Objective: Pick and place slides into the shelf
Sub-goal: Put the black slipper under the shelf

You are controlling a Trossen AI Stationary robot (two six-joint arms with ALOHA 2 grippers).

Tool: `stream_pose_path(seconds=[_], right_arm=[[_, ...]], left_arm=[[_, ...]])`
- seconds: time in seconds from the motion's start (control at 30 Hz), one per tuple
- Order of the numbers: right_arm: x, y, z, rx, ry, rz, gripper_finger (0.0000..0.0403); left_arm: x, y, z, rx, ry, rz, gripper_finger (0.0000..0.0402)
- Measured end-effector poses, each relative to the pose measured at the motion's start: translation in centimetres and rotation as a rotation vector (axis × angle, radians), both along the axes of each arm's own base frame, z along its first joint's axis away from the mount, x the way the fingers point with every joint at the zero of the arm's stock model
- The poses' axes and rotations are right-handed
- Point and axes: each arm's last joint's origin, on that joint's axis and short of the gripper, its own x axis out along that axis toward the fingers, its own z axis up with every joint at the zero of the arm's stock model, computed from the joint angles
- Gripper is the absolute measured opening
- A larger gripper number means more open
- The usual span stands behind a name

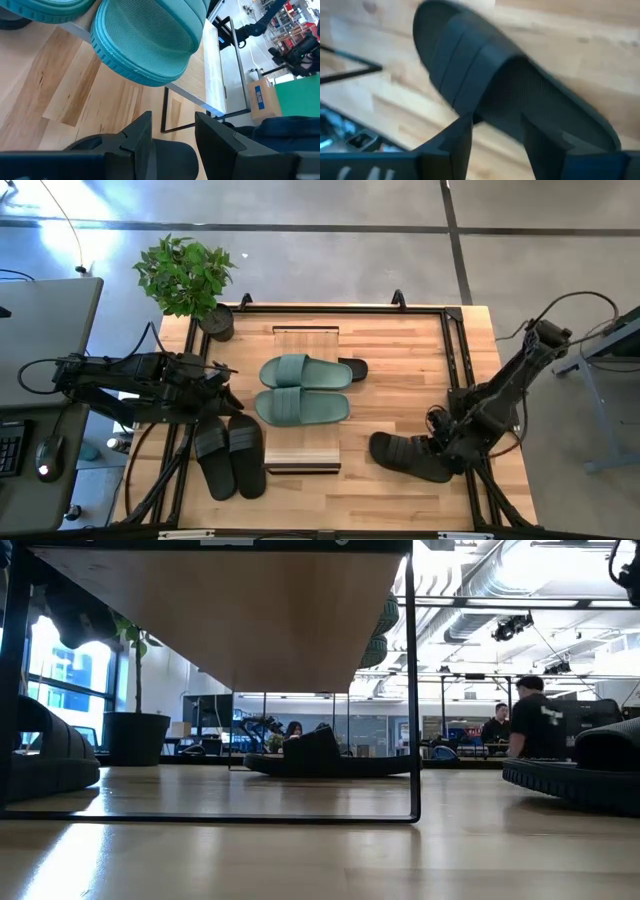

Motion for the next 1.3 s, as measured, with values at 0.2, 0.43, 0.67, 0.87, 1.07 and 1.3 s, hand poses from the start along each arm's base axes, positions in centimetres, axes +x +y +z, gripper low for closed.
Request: stream_pose_path(seconds=[0.2, 0.43, 0.67, 0.87, 1.07, 1.3], right_arm=[[0.8, 0.7, -1.1, -0.064, -0.015, -0.021, 0.0173], [1.8, 1.6, -2.0, -0.072, -0.052, -0.031, 0.0172], [3.1, 2.1, -3.2, -0.075, -0.054, -0.057, 0.0172], [4.3, 2.4, -4.3, -0.083, -0.071, -0.08, 0.0159], [5.3, 2.6, -4.8, -0.127, -0.155, -0.119, 0.0099], [5.5, 2.4, -4.6, -0.171, -0.216, -0.152, 0.0008]], left_arm=[[0.0, 0.0, 0.0, 0.005, 0.0, 0.008, 0.0134], [0.0, 0.0, 0.0, 0.002, 0.002, 0.01, 0.0134], [0.0, 0.0, 0.0, 0.002, 0.003, 0.009, 0.0134], [0.0, 0.0, 0.0, 0.003, 0.002, 0.01, 0.0134], [0.0, 0.0, 0.0, 0.003, 0.004, 0.01, 0.0134], [-0.1, 0.0, -0.1, 0.003, 0.012, 0.01, 0.0134]])
